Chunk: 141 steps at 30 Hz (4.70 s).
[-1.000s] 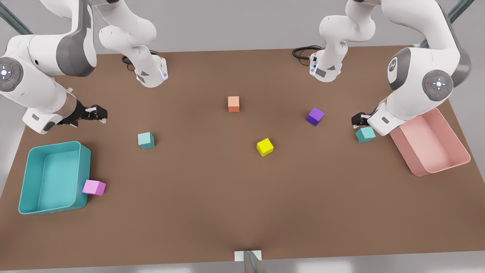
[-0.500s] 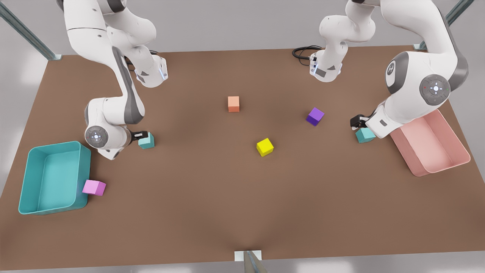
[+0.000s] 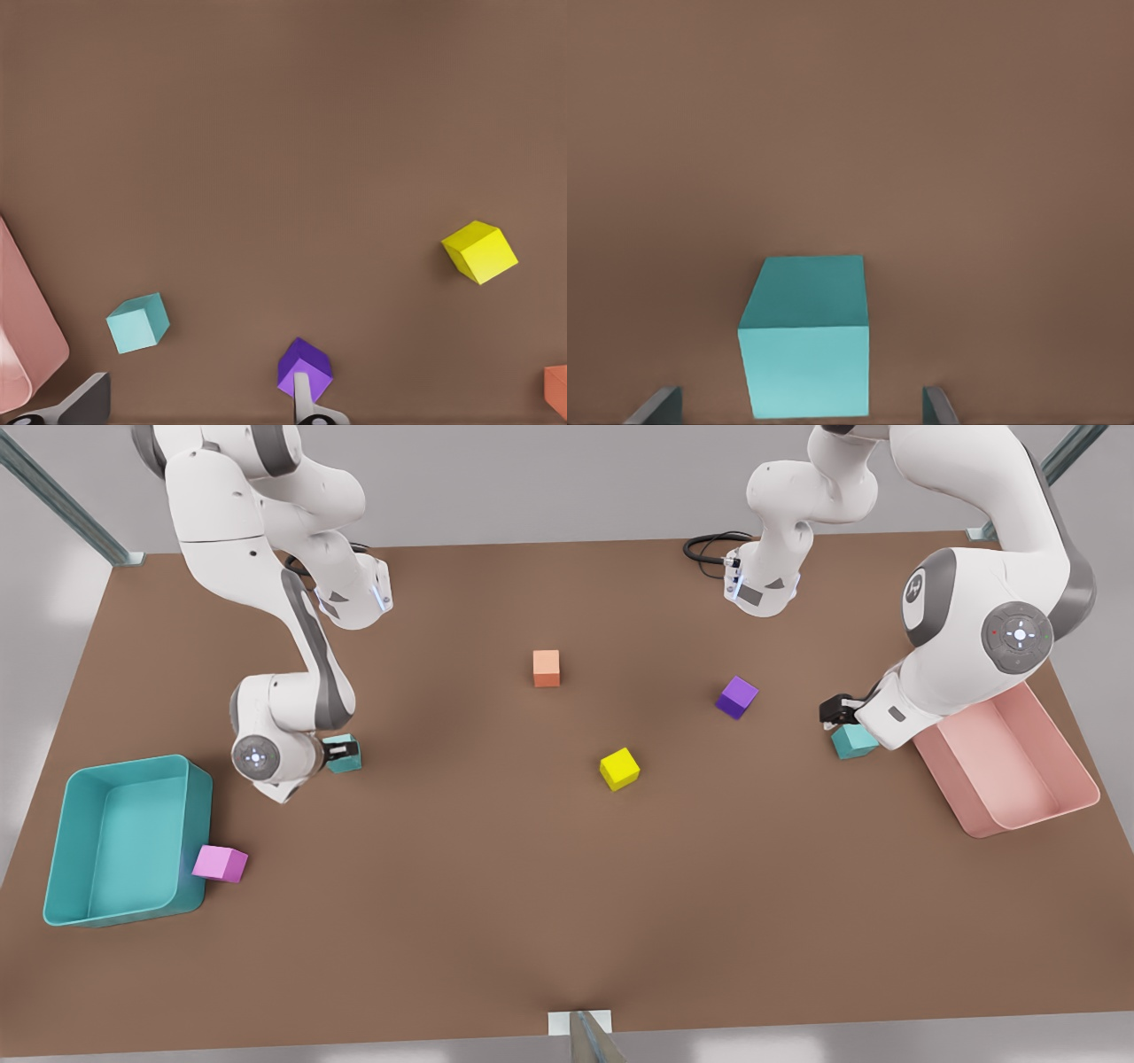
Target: Stack the two blue cubes on top of each other
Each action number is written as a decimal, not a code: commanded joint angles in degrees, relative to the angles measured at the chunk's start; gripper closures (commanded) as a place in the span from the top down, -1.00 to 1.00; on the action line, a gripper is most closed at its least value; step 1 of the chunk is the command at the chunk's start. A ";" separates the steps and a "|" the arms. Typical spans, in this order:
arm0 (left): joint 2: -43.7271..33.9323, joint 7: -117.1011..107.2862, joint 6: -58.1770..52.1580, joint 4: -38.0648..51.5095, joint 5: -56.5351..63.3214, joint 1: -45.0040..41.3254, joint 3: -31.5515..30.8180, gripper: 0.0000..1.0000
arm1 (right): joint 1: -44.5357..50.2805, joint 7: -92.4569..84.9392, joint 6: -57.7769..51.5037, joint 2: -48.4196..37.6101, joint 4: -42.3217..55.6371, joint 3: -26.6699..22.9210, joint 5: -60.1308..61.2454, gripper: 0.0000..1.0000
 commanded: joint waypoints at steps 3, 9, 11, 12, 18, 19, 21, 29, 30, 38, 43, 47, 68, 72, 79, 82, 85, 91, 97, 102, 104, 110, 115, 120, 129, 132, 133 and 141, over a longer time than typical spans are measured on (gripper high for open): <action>-0.06 0.12 -0.70 0.03 0.11 -0.01 0.00 1.00 | -0.01 -0.87 7.91 -1.67 -4.32 -0.04 0.07 1.00; 0.20 0.12 -0.79 0.03 0.11 -0.01 0.00 1.00 | -0.10 -0.87 10.29 0.09 -5.64 -0.04 0.15 1.00; 0.20 0.12 -0.87 0.03 0.11 -0.01 0.00 1.00 | -0.10 -0.87 10.37 0.88 -5.82 -0.04 0.15 1.00; 0.29 0.12 -1.66 0.03 0.11 -0.01 0.09 1.00 | -0.10 -0.87 10.55 1.41 -5.82 -0.04 0.15 1.00; 0.29 0.12 -2.02 0.03 0.11 0.34 0.09 1.00 | 0.08 -0.78 11.60 4.48 -5.73 0.05 1.82 1.00; 0.29 0.12 -2.02 0.03 0.11 0.34 0.09 1.00 | 0.08 -0.78 12.22 4.92 -5.91 0.13 1.82 1.00; 0.29 0.12 -2.02 0.03 0.11 0.34 0.09 1.00 | 0.17 -0.78 14.50 5.01 -7.84 0.22 1.82 1.00; 0.73 0.12 -2.02 0.03 0.11 0.34 0.09 1.00 | 0.17 -0.78 15.03 5.01 -8.02 0.22 1.82 0.31; 0.73 0.12 -2.02 0.03 0.11 0.34 0.09 1.00 | 0.17 -0.78 14.86 5.10 -7.76 0.22 1.82 0.24; 0.64 0.12 -2.02 0.03 0.11 0.34 0.09 1.00 | 0.43 -0.61 3.17 4.75 0.68 2.07 7.89 0.26; 0.64 0.12 -2.02 0.03 0.11 0.34 0.09 1.00 | 6.66 0.89 1.94 9.84 15.18 5.41 20.80 0.27; 0.73 -0.05 -1.93 0.11 0.54 0.25 0.09 1.00 | 10.71 5.53 1.94 21.87 37.40 5.41 26.52 0.27; 4.68 18.49 44.48 -38.64 0.11 13.35 9.67 1.00 | 26.01 51.68 10.82 47.55 72.14 6.55 26.87 1.00; 5.74 18.32 44.39 -41.90 0.11 13.26 9.67 1.00 | 23.55 52.74 -17.03 33.49 71.08 4.36 26.61 1.00; 8.46 18.32 45.53 -43.66 0.11 14.23 9.67 1.00 | 7.37 -17.39 -31.64 7.74 38.39 -13.22 7.27 1.00; 9.61 18.32 46.59 -43.66 0.02 14.23 9.67 1.00 | 8.51 -13.54 -34.09 -2.10 35.84 -14.72 1.74 1.00; 10.92 18.32 46.59 -43.74 0.02 14.23 9.67 1.00 | 11.41 -2.20 -49.38 -3.96 47.70 -14.11 0.68 1.00; 13.04 18.23 46.50 -44.89 -0.07 14.14 9.67 1.00 | 0.87 4.93 -50.27 -12.22 47.36 1.18 -2.48 1.00; 13.04 18.23 46.50 -44.80 -0.16 14.05 9.67 -0.01 | -3.00 4.84 -50.36 -13.54 44.89 5.23 -2.39 1.00; 9.08 18.23 46.32 -44.18 -0.07 11.95 9.23 -0.03 | -3.00 4.49 -50.62 -13.45 44.19 4.97 -2.31 1.00; 8.11 18.32 46.15 -42.43 0.02 11.15 7.91 -0.03 | -3.00 4.31 -50.62 -13.45 43.84 4.70 -2.22 1.00; 14.88 -27.11 24.00 -14.13 0.02 -0.88 -10.45 0.01 | -3.00 4.22 -50.53 -13.45 43.93 4.70 -2.39 1.00; 31.66 -49.18 22.94 8.54 0.11 -17.76 -10.99 0.01 | -2.91 4.14 -49.22 -13.62 43.75 4.62 -2.66 1.00; 39.93 -49.89 24.70 19.89 0.54 -20.58 -10.81 0.01 | -3.00 4.14 -49.22 -13.36 43.49 4.62 -2.57 1.00; 42.22 -49.97 25.05 19.71 0.19 -20.22 -10.72 0.01 | -3.00 3.96 -49.22 -13.10 43.49 4.53 -2.48 1.00; 42.65 -49.89 25.05 21.29 0.28 -21.54 -10.81 0.01 | -3.00 3.96 -49.22 -13.10 43.49 4.53 -2.48 1.00; 43.27 -49.89 25.05 22.09 0.28 -22.07 -10.81 0.01 | -3.00 3.96 -49.30 -13.01 43.49 4.53 -2.48 1.00; 44.32 -49.89 27.25 23.76 0.28 -22.25 -10.81 0.01 | -3.09 3.70 -49.22 -9.85 45.41 4.26 -2.48 1.00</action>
